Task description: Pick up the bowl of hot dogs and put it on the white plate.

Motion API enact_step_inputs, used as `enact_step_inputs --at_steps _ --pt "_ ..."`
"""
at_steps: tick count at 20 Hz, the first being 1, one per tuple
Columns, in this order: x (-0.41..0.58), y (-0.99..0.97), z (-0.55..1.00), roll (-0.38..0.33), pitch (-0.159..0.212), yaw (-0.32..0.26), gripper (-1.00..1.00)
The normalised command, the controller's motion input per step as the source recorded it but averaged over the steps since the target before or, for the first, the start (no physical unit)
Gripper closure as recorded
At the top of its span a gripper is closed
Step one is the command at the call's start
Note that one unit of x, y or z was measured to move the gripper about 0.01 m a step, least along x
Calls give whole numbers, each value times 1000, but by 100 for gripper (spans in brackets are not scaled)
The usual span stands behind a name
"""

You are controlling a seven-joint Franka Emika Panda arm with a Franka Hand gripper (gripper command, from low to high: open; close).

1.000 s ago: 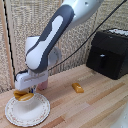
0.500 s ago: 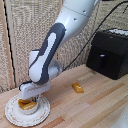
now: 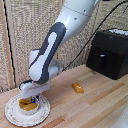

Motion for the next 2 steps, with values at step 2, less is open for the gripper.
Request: enact_step_inputs --at_steps 2 --pt "103 -70 483 47 44 -16 -100"
